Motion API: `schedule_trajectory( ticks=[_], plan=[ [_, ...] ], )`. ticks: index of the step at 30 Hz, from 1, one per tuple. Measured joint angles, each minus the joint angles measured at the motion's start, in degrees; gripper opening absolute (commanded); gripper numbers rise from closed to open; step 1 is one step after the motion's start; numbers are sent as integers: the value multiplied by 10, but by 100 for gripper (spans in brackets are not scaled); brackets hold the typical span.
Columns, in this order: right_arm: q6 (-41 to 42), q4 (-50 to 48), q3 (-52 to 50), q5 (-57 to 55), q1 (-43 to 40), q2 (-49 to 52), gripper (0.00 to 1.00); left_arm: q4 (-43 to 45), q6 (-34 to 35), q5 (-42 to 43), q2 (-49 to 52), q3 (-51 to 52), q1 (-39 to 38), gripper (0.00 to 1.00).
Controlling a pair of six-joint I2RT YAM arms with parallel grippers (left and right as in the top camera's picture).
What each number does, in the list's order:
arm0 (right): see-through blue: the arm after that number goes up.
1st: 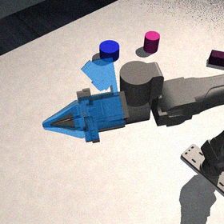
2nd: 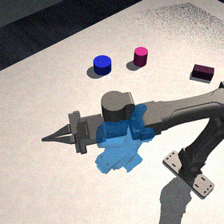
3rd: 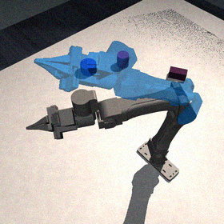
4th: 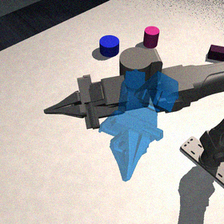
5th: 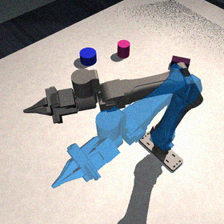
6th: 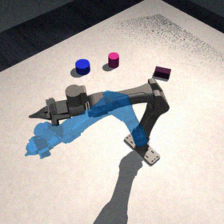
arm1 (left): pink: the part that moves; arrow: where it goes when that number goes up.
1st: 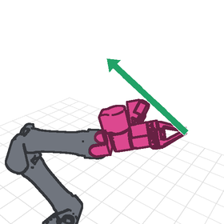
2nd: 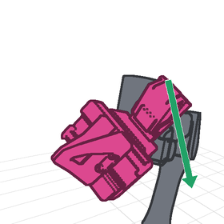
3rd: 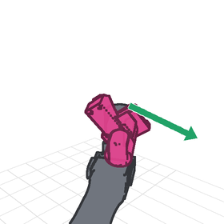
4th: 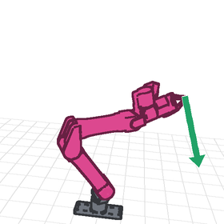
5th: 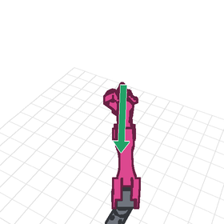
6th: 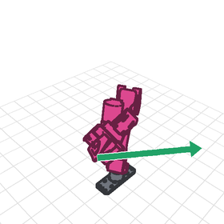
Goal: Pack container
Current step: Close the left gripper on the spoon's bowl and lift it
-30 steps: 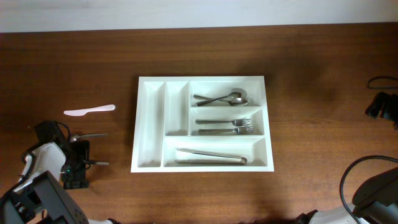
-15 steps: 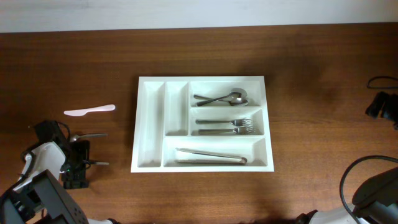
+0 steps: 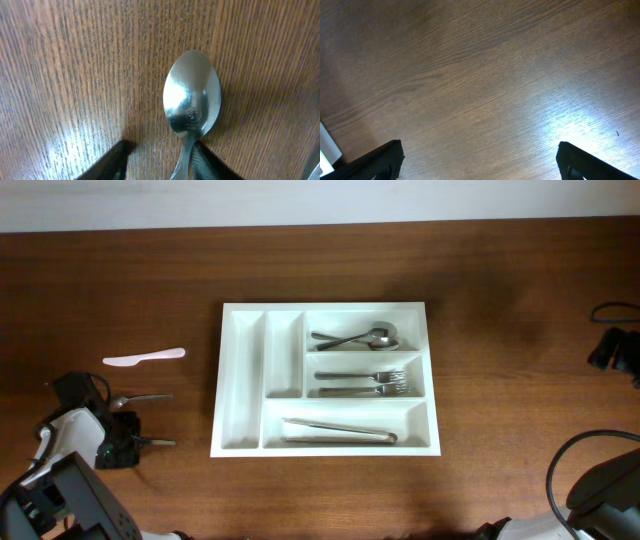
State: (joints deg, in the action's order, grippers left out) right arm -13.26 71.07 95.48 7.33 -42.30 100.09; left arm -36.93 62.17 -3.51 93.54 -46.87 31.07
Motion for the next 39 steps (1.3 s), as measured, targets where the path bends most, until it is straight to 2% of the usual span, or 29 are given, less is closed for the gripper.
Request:
schedule_trajectory(
  ticks=[2,10,25,33,39],
  plan=[
    [0,0,0,0,0,0,99,1,-1,0,0,0,0,28],
    [0,0,0,0,0,0,99,2,-2,1,1,0,0,27],
    [0,0,0,0,0,0,99,4,-2,1,2,0,0,2],
    [0,0,0,0,0,0,99,4,-4,4,2,0,1,2],
    [0,0,0,0,0,0,99,5,-33,36,3,-7,2,2]
  ],
)
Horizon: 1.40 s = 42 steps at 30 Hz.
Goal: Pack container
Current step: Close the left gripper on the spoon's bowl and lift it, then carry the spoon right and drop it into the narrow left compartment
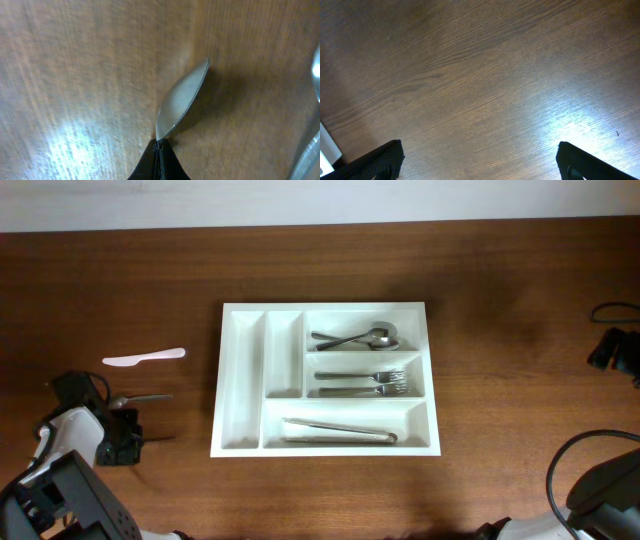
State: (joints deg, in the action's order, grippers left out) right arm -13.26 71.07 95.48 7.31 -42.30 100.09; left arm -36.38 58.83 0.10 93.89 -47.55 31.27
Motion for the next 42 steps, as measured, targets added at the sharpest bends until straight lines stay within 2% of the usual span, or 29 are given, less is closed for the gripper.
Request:
schedule_trajectory(
  ticks=[6,11,20,25,28,33,40,42],
  plan=[
    [0,0,0,0,0,0,99,-1,-52,15,-11,-50,-10,2],
    [0,0,0,0,0,0,99,1,-118,19,-59,-114,-61,2],
    [0,0,0,0,0,0,99,21,-241,23,-123,-183,-283,3],
    [0,0,0,0,0,0,99,19,-309,-38,-111,-183,-416,9],
    [0,0,0,0,0,0,99,19,-358,-65,-99,-183,-461,10],
    [0,0,0,0,0,0,99,19,-424,-87,-66,-183,-489,10],
    [0,0,0,0,0,0,99,9,-455,-108,-12,-183,-480,10],
    [0,0,0,0,0,0,99,9,-460,-111,-7,-183,-479,19]
  ],
)
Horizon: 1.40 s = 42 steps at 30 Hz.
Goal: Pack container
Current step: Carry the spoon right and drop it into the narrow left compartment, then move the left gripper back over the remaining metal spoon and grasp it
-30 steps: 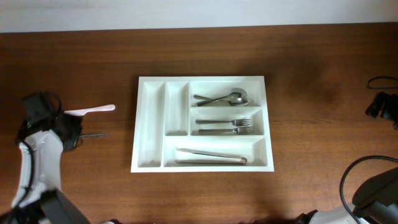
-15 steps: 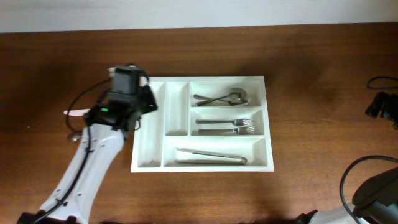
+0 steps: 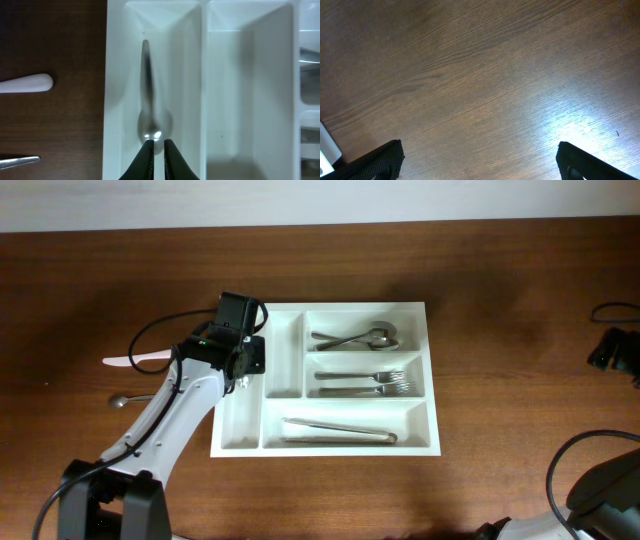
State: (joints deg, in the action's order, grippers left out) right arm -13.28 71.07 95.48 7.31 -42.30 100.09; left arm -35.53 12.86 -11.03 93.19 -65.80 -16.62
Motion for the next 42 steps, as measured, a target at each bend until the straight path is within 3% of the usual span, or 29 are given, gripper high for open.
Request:
schedule_trajectory(
  ticks=[2,5,6,7,8,14,19,25,31,37,42],
  plan=[
    [0,0,0,0,0,0,99,0,-2,-1,0,0,0,26],
    [0,0,0,0,0,0,99,1,-8,-3,0,0,0,68],
    [0,0,0,0,0,0,99,2,-7,-5,0,0,0,87],
    [0,0,0,0,0,0,99,2,-7,-8,0,0,0,97],
    [0,0,0,0,0,0,99,2,-7,-13,0,0,0,99],
    [0,0,0,0,0,0,99,0,14,-67,0,-6,22,99],
    [0,0,0,0,0,0,99,-59,177,-78,0,-12,103,99],
    [0,0,0,0,0,0,99,-80,376,5,0,-12,222,99],
    [0,0,0,0,0,0,99,-95,450,56,0,-12,268,99],
    [0,0,0,0,0,0,99,-144,589,67,3,-12,306,99],
    [0,0,0,0,0,0,99,-144,635,68,21,-12,329,99]
  ],
)
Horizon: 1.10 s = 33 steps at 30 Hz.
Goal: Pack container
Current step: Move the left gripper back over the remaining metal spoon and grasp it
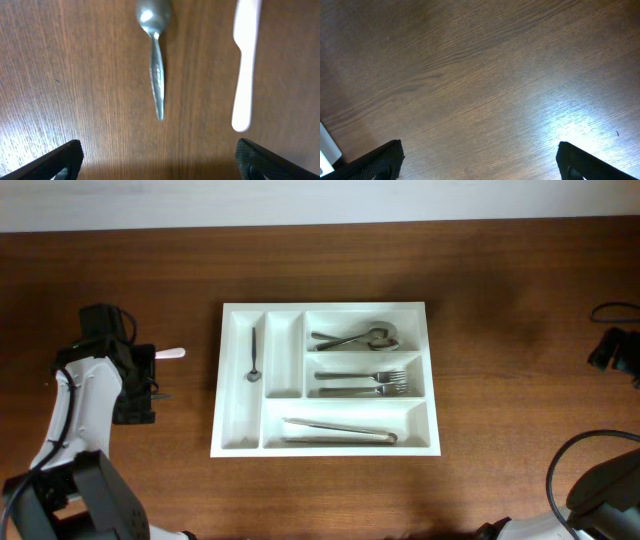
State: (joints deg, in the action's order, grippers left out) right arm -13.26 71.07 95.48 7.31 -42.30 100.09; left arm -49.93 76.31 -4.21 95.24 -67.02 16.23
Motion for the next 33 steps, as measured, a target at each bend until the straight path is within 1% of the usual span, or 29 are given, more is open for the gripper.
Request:
schedule_trajectory(
  ticks=[5,17,23,27,33],
  plan=[
    [0,0,0,0,0,0,99,0,16,13,23,0,24,99],
    [0,0,0,0,0,0,99,10,22,24,66,0,84,99],
    [0,0,0,0,0,0,99,23,22,24,86,0,89,99],
    [0,0,0,0,0,0,99,56,10,24,88,0,89,99],
    [0,0,0,0,0,0,99,62,6,24,88,0,89,99]
  ],
)
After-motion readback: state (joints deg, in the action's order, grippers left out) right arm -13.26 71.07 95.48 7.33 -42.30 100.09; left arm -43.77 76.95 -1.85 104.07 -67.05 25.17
